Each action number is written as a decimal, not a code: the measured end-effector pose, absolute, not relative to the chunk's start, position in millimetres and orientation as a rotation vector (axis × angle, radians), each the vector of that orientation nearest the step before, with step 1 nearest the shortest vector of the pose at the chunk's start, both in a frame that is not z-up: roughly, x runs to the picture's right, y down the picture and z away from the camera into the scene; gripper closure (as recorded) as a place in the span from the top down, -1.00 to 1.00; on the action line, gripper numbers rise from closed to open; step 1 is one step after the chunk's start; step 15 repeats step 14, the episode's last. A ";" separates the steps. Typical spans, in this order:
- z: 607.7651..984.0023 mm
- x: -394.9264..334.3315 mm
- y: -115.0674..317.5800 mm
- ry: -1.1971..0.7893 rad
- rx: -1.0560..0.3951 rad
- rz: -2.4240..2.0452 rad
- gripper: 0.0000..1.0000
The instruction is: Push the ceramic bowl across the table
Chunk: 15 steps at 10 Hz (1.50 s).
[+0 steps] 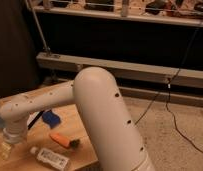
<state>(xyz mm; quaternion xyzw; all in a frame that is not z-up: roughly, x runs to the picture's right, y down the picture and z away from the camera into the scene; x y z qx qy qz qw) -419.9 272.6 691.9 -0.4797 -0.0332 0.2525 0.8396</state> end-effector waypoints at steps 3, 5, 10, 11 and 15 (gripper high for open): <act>694.4 -419.3 267.0 -0.072 -0.971 0.533 0.30; 694.6 -419.2 266.7 -0.072 -0.971 0.533 0.30; 695.1 -418.8 266.4 -0.071 -0.971 0.535 0.30; 695.4 -418.6 266.5 -0.071 -0.972 0.535 0.30; 696.0 -418.3 267.2 -0.069 -0.973 0.535 0.30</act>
